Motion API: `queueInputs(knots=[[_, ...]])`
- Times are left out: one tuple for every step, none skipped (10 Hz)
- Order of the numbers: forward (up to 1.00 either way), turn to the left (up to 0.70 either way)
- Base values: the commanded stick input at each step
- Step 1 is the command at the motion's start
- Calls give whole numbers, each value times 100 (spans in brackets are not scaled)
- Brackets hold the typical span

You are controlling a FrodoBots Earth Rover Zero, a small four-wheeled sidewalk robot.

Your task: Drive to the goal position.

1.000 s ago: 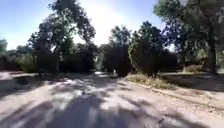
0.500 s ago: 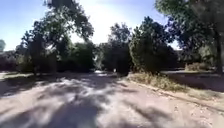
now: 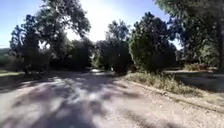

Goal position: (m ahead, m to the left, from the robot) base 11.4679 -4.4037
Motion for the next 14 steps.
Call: queueInputs(knots=[[100, 40], [100, 40], [100, 40], [100, 6], [100, 1], [100, 1], [100, 13], [100, 28], [100, 40], [100, 23], [100, 0], [100, 0], [100, 0], [100, 0]])
